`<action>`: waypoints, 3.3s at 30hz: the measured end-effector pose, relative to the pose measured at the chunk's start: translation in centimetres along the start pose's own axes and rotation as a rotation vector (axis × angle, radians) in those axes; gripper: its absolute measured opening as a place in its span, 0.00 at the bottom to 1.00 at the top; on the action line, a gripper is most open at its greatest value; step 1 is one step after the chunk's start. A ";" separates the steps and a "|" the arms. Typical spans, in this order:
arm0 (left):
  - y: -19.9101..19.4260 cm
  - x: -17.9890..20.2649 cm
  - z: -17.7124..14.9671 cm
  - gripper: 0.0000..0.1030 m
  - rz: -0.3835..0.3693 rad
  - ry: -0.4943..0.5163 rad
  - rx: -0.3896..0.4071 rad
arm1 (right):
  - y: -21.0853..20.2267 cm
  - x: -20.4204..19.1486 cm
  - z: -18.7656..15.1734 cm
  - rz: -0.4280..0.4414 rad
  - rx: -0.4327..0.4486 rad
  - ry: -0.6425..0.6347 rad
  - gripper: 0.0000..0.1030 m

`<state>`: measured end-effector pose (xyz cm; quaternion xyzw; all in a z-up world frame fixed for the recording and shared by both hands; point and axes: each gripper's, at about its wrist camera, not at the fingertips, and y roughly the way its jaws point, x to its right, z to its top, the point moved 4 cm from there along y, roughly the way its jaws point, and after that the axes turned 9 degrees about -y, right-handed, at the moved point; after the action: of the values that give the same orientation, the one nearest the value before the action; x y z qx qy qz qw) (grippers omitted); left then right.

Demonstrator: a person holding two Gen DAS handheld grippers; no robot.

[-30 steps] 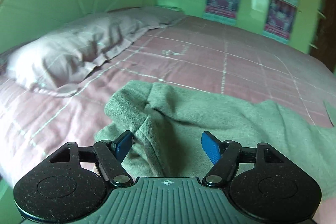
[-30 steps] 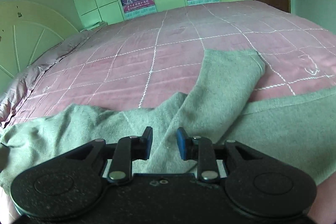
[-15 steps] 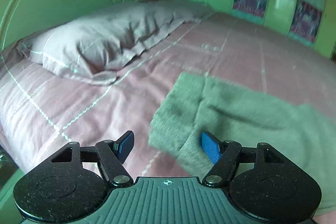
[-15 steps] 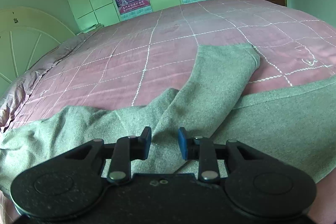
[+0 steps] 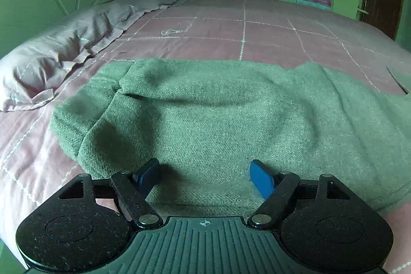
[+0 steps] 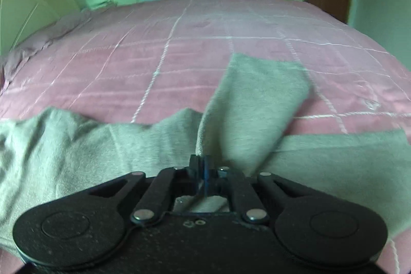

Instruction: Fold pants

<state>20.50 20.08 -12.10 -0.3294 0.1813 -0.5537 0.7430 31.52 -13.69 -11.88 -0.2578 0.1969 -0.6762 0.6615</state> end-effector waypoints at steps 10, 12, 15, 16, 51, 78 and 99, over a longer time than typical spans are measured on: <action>-0.3 -0.4 0.0 0.75 -0.039 0.011 0.002 | -6.6 6.2 -8.4 -0.009 0.030 0.252 0.09; -0.3 -0.4 -0.1 0.75 -0.037 0.013 0.007 | -7.0 5.9 -5.8 0.002 0.115 0.194 0.16; -0.3 -0.3 -0.2 0.76 -0.031 0.010 0.010 | -4.4 4.1 -2.1 -0.011 0.108 0.007 0.35; -0.3 -0.3 -0.2 0.77 -0.030 0.012 0.009 | -3.0 3.3 -1.3 -0.025 0.082 -0.078 0.35; -1.2 -0.4 -0.5 0.81 0.032 0.011 0.012 | 1.9 0.6 -2.9 -0.290 0.036 -0.809 0.34; -0.4 -0.5 -0.4 0.87 0.007 0.013 -0.016 | -2.4 26.5 -13.2 0.061 0.172 0.921 0.13; -0.3 -0.7 -0.4 0.88 -0.027 0.027 -0.029 | -4.9 27.6 -15.4 0.077 0.235 0.973 0.24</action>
<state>19.76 20.59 -12.26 -0.3352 0.1950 -0.5653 0.7280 18.50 -42.12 -18.59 0.1711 0.4144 -0.7109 0.5420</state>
